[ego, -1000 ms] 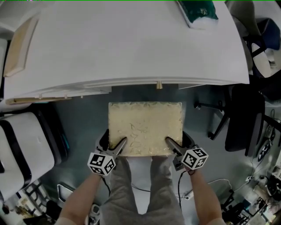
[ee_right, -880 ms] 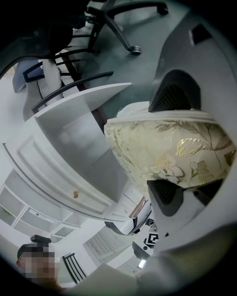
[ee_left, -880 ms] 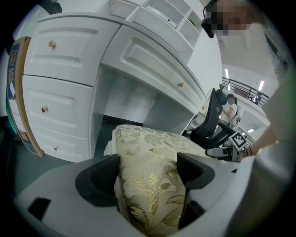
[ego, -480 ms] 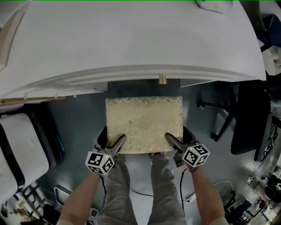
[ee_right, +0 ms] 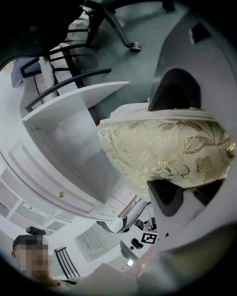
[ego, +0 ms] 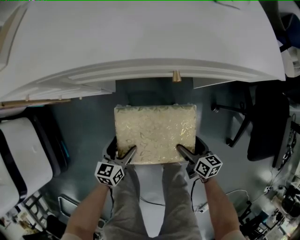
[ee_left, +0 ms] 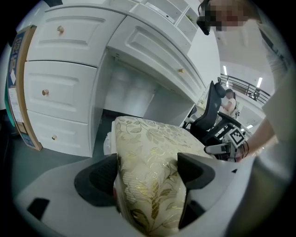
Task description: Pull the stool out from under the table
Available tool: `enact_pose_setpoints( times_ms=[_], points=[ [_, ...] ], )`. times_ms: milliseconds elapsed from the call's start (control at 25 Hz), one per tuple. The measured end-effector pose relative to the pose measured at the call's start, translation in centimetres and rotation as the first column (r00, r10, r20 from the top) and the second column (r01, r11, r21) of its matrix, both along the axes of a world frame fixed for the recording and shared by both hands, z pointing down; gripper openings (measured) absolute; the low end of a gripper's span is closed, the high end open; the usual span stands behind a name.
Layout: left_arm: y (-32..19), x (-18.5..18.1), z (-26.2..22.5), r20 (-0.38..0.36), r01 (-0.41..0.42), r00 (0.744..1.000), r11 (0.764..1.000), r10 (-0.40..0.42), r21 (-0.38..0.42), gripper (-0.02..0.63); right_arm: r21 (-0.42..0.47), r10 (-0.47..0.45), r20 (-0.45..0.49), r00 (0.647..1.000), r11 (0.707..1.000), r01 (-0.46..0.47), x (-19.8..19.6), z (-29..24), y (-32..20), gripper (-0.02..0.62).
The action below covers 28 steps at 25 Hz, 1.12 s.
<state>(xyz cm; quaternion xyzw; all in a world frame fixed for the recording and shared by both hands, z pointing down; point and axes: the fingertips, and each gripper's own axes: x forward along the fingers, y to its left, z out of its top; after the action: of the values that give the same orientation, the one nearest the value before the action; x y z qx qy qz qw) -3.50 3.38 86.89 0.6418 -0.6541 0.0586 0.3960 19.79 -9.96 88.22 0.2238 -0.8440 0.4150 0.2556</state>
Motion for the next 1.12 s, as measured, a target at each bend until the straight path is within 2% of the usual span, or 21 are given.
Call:
enact_pose_setpoints(
  times_ms=[280, 480, 680, 840, 920, 1040, 1080, 1120],
  points=[
    [0.3, 0.2, 0.3, 0.003, -0.004, 1.000, 1.000, 0.004, -0.027, 0.414, -0.034, -0.021, -0.034, 0.999, 0.999, 0.020, 0.1, 0.5, 0.3, 0.474],
    [1.2, 0.8, 0.5, -0.009, 0.007, 1.000, 0.996, -0.008, -0.091, 0.414, -0.101, -0.072, -0.099, 0.993, 0.993, 0.062, 0.6, 1.0, 1.6, 0.474],
    [1.0, 0.5, 0.5, -0.021, 0.030, 0.999, 0.992, -0.033, -0.119, 0.414, -0.116, -0.075, -0.122, 0.990, 0.991, 0.061, 0.7, 1.1, 1.7, 0.475],
    [0.5, -0.1, -0.9, 0.030, 0.046, 0.999, 0.990, -0.043, -0.130, 0.375, -0.031, -0.069, -0.202, 0.977, 0.997, 0.064, 0.5, -0.8, 0.2, 0.474],
    [-0.3, -0.4, -2.7, 0.052, 0.024, 0.999, 0.993, -0.018, -0.119, 0.357, -0.003, -0.054, -0.194, 0.980, 0.998, 0.055, -0.3, -2.9, -0.9, 0.472],
    [-2.0, -1.0, -6.7, 0.101, -0.021, 0.994, 0.995, 0.031, -0.094, 0.348, 0.041, -0.095, -0.164, 0.982, 0.994, 0.103, -2.0, -7.4, -1.9, 0.465],
    [-2.7, -1.2, -8.3, 0.120, -0.035, 0.992, 0.996, 0.045, -0.082, 0.343, 0.065, -0.109, -0.157, 0.982, 0.991, 0.121, -2.6, -9.2, -2.3, 0.434],
    [-3.4, -1.4, -9.9, 0.138, -0.049, 0.989, 0.996, 0.058, -0.069, 0.331, 0.093, -0.118, -0.152, 0.981, 0.987, 0.133, -3.1, -11.1, -2.7, 0.368]
  ],
)
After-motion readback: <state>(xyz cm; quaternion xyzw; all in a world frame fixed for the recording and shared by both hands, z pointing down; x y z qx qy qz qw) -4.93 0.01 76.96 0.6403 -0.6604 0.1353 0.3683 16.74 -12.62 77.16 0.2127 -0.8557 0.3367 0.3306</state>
